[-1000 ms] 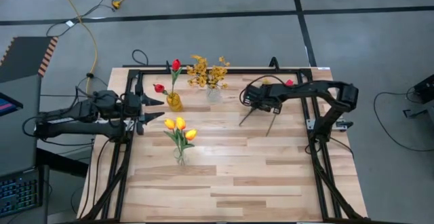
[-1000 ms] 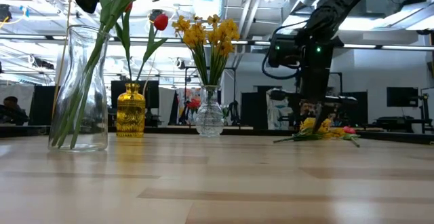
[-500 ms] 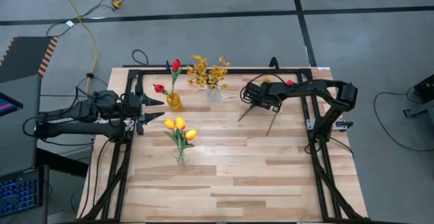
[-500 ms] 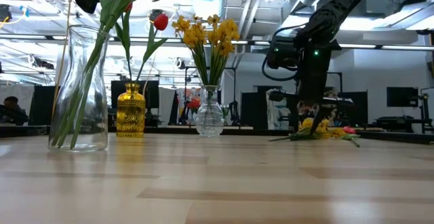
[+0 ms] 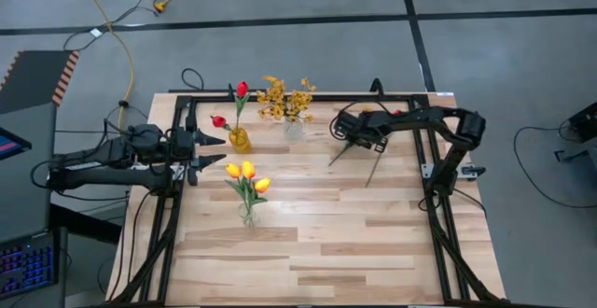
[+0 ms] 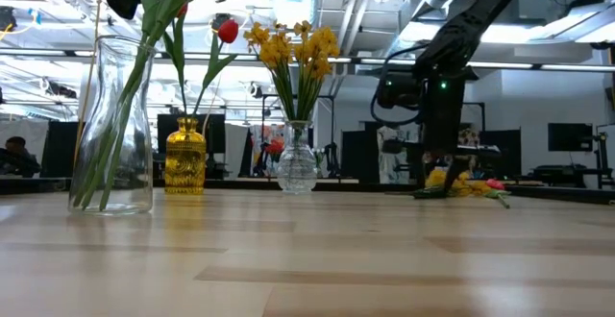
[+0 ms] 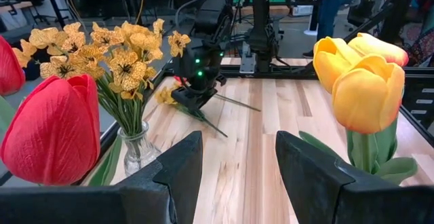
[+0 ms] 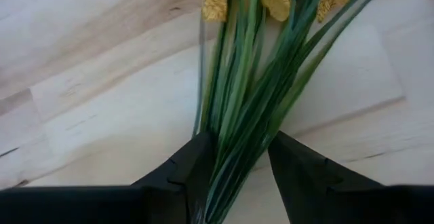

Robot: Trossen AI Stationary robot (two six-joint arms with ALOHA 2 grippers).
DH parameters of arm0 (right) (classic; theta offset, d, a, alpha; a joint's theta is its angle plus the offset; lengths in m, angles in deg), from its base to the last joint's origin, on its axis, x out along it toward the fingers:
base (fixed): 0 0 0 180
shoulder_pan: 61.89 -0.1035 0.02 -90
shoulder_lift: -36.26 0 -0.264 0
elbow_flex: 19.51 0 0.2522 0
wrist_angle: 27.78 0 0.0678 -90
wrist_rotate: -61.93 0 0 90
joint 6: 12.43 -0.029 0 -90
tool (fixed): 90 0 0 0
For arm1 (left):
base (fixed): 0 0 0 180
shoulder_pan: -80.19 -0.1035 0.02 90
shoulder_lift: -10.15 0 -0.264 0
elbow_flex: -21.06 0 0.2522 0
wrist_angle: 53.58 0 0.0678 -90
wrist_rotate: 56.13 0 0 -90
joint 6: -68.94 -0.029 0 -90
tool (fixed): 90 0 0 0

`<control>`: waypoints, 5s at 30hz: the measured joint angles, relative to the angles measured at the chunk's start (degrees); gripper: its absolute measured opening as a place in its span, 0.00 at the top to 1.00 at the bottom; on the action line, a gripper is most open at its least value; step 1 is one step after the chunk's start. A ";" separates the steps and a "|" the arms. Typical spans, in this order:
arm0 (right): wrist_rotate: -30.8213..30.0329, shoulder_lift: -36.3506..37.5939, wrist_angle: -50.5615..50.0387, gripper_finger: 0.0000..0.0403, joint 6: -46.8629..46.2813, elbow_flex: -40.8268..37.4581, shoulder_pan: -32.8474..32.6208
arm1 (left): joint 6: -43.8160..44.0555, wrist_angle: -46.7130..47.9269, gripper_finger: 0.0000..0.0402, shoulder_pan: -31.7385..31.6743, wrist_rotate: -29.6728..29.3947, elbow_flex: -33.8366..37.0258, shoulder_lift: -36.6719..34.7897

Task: Sort flowers into vase by color
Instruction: Put the yellow flowers into the top transparent vase

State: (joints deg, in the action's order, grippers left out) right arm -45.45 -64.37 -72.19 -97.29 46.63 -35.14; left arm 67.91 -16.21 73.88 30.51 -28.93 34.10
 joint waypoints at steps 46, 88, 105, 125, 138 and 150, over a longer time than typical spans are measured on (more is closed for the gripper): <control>-16.52 32.79 12.07 0.89 38.60 -0.31 -10.35 | 1.29 -1.67 0.56 0.02 -0.06 -0.02 0.00; 22.18 11.68 120.50 0.89 79.29 -20.63 -4.48 | 2.61 -1.65 0.56 0.01 -0.09 -0.02 0.00; 22.13 1.13 120.46 0.89 80.49 -9.99 -7.95 | 2.60 -1.63 0.56 0.02 -0.10 -0.02 0.00; 15.63 7.81 119.19 0.89 97.58 -9.99 -16.39 | 2.34 -1.63 0.56 0.01 -0.08 -0.02 0.00; 14.20 14.14 109.02 0.89 98.44 -9.99 -23.80 | 2.34 -1.61 0.56 0.01 -0.08 -0.02 0.01; 14.24 11.06 107.83 0.89 98.92 -9.86 -25.05 | 2.34 -1.63 0.56 0.01 -0.08 -0.02 0.00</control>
State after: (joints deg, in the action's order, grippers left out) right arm -31.21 -53.31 35.64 1.63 36.77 -60.19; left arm 70.24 -17.84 73.89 30.43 -28.95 34.10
